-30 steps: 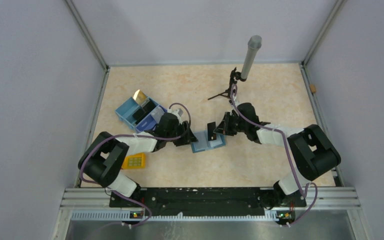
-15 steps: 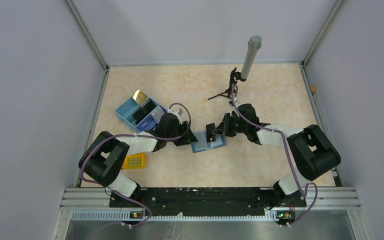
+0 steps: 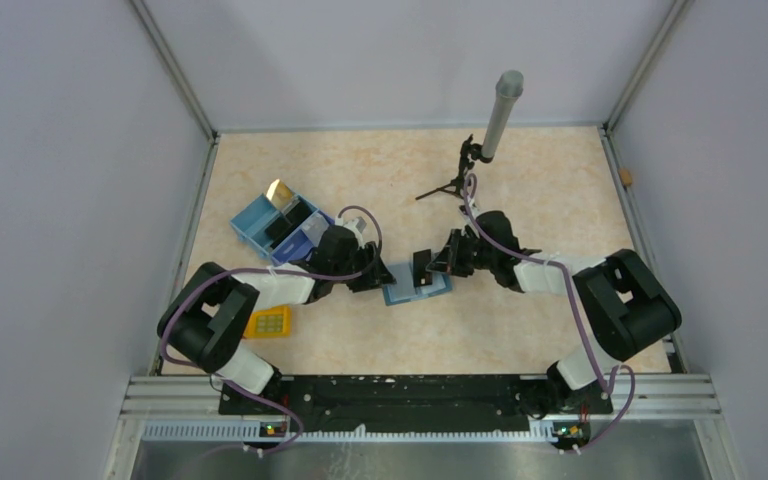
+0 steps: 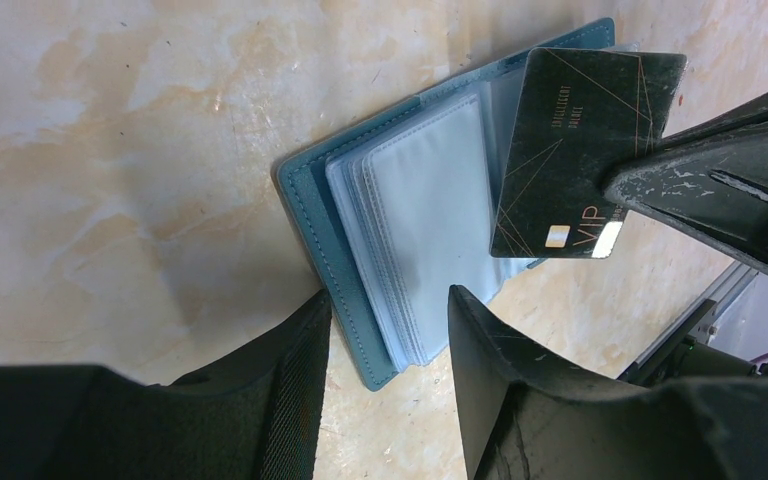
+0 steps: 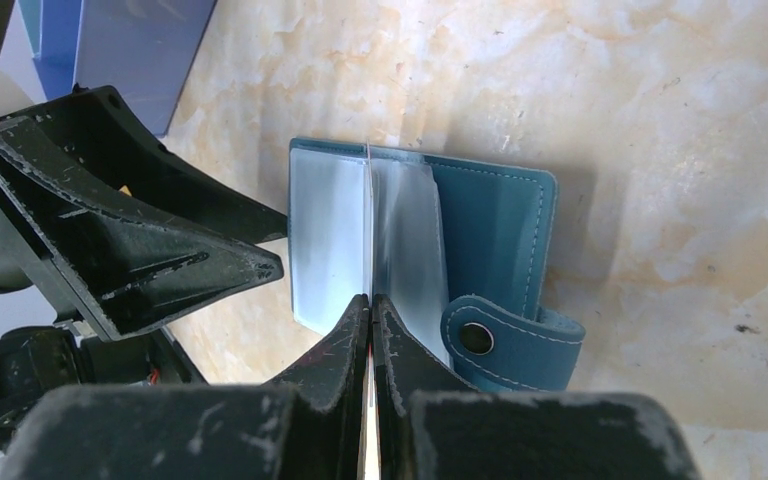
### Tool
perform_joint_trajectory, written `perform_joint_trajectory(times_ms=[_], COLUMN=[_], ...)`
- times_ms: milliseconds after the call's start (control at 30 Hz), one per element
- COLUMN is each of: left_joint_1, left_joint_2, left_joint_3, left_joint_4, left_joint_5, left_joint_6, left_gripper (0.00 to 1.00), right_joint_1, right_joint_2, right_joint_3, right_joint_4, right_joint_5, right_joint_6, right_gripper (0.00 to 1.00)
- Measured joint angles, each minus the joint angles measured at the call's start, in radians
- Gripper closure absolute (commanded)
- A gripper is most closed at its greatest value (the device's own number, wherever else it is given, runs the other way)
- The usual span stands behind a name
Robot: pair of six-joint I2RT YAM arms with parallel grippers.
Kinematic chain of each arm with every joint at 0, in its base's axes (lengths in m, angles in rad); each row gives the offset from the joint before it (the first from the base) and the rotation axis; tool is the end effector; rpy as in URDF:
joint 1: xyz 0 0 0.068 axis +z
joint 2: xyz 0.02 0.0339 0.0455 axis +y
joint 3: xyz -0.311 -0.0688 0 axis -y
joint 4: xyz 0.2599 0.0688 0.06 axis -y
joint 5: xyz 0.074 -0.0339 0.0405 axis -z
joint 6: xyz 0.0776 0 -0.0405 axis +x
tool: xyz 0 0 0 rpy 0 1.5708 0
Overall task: Put the credit cards into the card holder
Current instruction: Insert the credit card into the card holder.
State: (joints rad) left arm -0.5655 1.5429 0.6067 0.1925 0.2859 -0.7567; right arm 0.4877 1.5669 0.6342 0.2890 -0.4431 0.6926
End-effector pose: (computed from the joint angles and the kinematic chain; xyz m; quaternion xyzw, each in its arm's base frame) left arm 0.2610 -0.1915 0.1501 -0.0295 0.9077 -0.3472 0.2339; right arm 0.2822 0.1873 0.1650 -0.0085 0.8781 0.4060 0.2530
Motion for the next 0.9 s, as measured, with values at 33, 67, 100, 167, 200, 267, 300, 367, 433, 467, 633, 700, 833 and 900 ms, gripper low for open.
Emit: perform_joint_trajectory(times_ms=[33,67,100,167,200,267,300,367,433,467,633,700,833,900], left_joint_1=[0.000,0.000,0.000,0.000,0.000,0.000,0.000,0.000,0.000,0.000,0.000,0.000,0.000,0.000], left_joint_2=[0.000,0.000,0.000,0.000,0.000,0.000,0.000,0.000,0.000,0.000,0.000,0.000,0.005,0.005], left_joint_3=[0.000,0.000,0.000,0.000,0.000,0.000,0.000,0.000,0.000,0.000,0.000,0.000,0.000,0.000], left_joint_4=[0.000,0.000,0.000,0.000,0.000,0.000,0.000,0.000,0.000,0.000,0.000,-0.001,0.005,0.005], left_joint_5=[0.000,0.000,0.000,0.000,0.000,-0.001,-0.002,-0.003,-0.003,-0.003,-0.004,-0.005,-0.008,-0.010], left_joint_6=[0.000,0.000,0.000,0.000,0.000,0.000,0.000,0.000,0.000,0.000,0.000,0.000,0.000,0.000], left_gripper=[0.51,0.51,0.51,0.51,0.51,0.52,0.52,0.52,0.52,0.52,0.53,0.54,0.57,0.60], right_joint_1=[0.000,0.000,0.000,0.000,0.000,0.000,0.000,0.000,0.000,0.000,0.004,0.008,0.015,0.020], right_joint_2=[0.000,0.000,0.000,0.000,0.000,0.000,0.000,0.000,0.000,0.000,0.001,0.007,0.027,0.034], right_joint_3=[0.000,0.000,0.000,0.000,0.000,0.000,0.000,0.000,0.000,0.000,0.000,0.000,0.000,-0.001], right_joint_4=[0.000,-0.001,-0.003,-0.007,-0.008,-0.010,-0.011,-0.012,-0.012,-0.012,-0.011,-0.007,-0.002,0.004], right_joint_5=[0.004,0.006,0.010,0.016,0.017,0.021,0.023,0.024,0.023,0.023,0.023,0.023,0.023,0.024], right_joint_6=[0.000,0.000,0.000,0.000,-0.001,-0.001,-0.001,-0.001,-0.001,-0.001,-0.001,0.000,0.001,0.006], right_gripper=[1.00,1.00,1.00,1.00,1.00,1.00,1.00,1.00,1.00,1.00,1.00,1.00,1.00,1.00])
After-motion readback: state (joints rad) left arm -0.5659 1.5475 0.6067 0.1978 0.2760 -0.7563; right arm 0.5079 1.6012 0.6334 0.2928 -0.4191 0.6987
